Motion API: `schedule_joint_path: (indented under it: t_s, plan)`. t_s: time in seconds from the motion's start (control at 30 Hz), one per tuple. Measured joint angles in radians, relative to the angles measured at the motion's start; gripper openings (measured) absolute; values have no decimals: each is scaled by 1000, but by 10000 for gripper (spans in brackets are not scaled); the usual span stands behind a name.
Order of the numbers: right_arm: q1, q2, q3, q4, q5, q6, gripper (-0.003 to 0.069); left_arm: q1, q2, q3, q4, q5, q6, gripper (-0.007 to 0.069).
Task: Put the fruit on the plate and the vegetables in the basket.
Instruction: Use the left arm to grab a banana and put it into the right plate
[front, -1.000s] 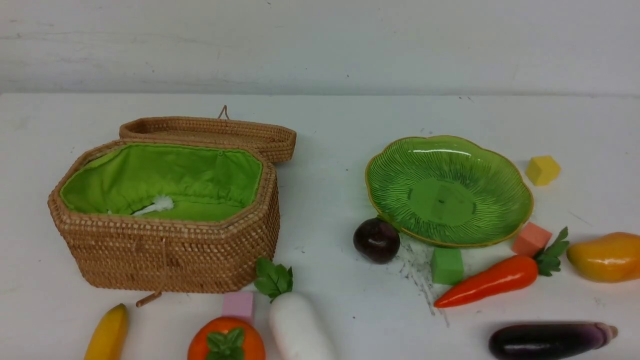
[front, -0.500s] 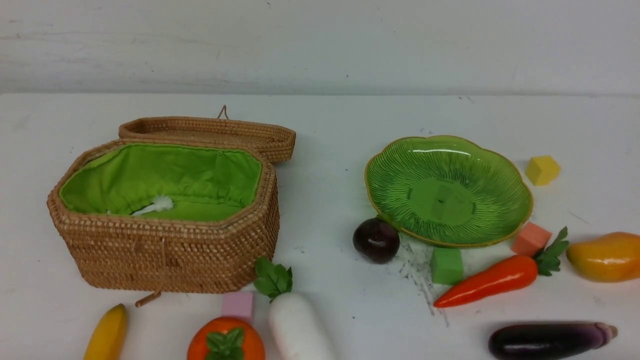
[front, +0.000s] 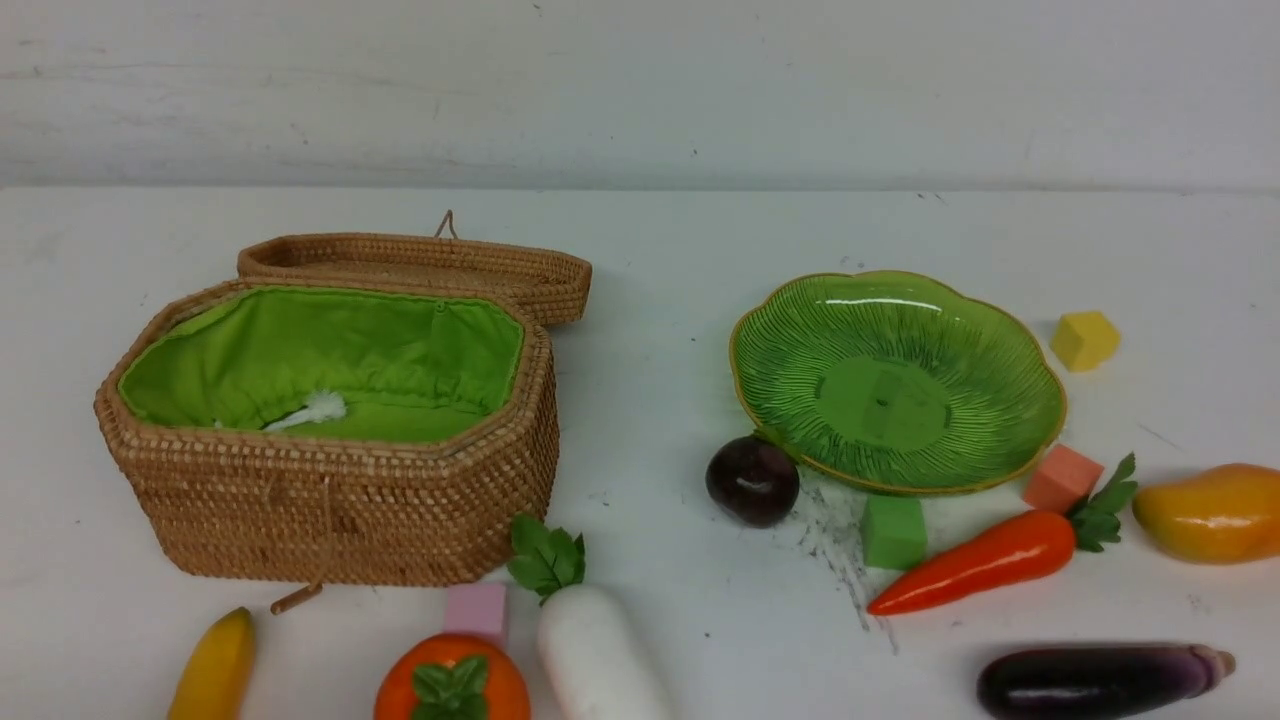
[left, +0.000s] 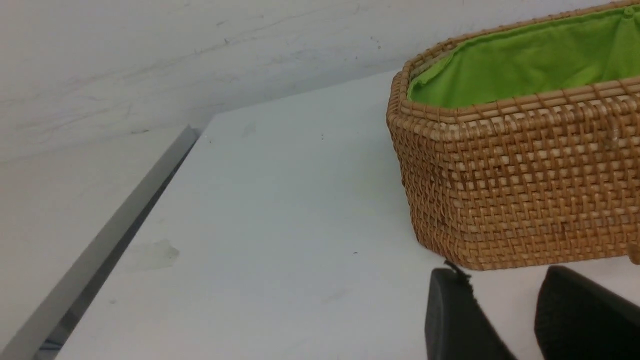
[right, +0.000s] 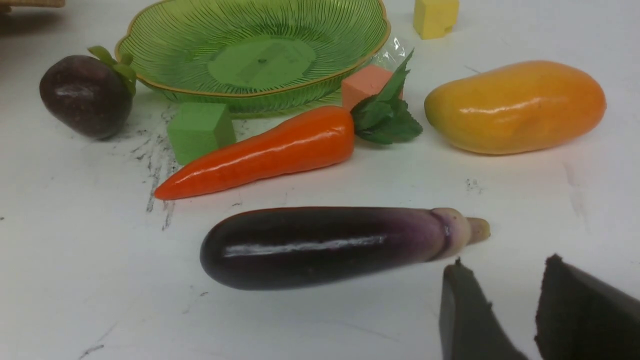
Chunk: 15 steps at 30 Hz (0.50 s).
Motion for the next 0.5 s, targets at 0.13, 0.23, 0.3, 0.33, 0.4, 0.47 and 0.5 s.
schedule_joint_path:
  t_s: [0.13, 0.23, 0.3, 0.33, 0.4, 0.47, 0.5]
  plan:
    - [0, 0, 0, 0, 0, 0, 239, 0, 0, 0, 1, -2, 0, 239]
    - [0, 0, 0, 0, 0, 0, 239, 0, 0, 0, -50, -50, -72, 239]
    - [0, 0, 0, 0, 0, 0, 239, 0, 0, 0, -124, -122, -179, 239]
    - [0, 0, 0, 0, 0, 0, 239, 0, 0, 0, -131, -132, -191, 239]
    - [0, 0, 0, 0, 0, 0, 239, 0, 0, 0, -184, -244, -294, 239]
    - [0, 0, 0, 0, 0, 0, 239, 0, 0, 0, -199, -315, -326, 239]
    - [0, 0, 0, 0, 0, 0, 239, 0, 0, 0, -208, -356, -341, 239]
